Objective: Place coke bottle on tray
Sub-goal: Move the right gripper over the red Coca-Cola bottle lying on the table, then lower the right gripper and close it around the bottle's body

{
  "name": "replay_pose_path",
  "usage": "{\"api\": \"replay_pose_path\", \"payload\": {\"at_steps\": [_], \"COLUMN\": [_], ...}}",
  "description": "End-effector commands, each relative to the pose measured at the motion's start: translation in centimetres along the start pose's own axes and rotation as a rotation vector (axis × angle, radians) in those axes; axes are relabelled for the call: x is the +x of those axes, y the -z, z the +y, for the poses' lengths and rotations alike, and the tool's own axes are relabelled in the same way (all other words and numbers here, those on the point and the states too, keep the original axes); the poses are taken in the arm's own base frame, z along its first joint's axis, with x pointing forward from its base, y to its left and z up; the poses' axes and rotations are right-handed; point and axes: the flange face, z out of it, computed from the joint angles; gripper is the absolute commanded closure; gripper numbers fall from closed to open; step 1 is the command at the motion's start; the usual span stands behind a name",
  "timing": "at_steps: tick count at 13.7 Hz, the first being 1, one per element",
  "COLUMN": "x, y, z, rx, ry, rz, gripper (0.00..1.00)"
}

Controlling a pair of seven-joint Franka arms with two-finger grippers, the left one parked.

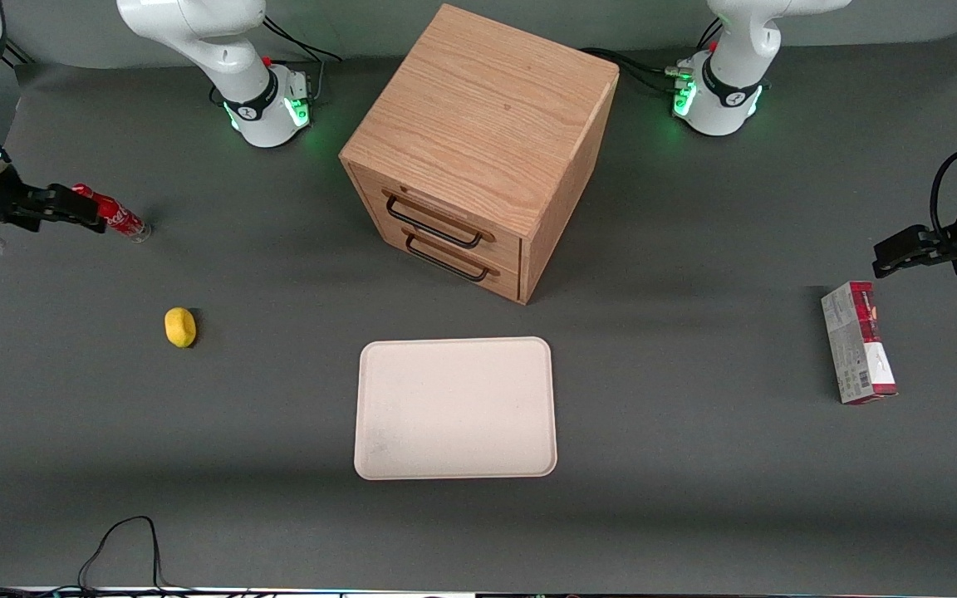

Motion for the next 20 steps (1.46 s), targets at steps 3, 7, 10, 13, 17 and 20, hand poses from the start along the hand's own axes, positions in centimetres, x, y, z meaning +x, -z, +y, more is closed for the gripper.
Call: {"api": "replay_pose_path", "payload": {"at_steps": [3,7,10,13,17,20], "x": [-8.7,-12.5,-14.8,-16.3,-17.5,-18.2], "y": [-7.5,-15.2,-21.7,-25.2,-26.9,-27.7], "z": [9.7,15.9,18.5,20.4,20.9,21.7], "rx": [-0.016,0.014,0.008,0.024,0.022,0.013], "ry": [0.098,0.141,0.146,0.17,0.17,0.167], "rz": [0.018,0.032,0.038,0.052,0.044,0.039], "gripper": [0.0,0.0,0.0,0.0,0.0,0.0]}}
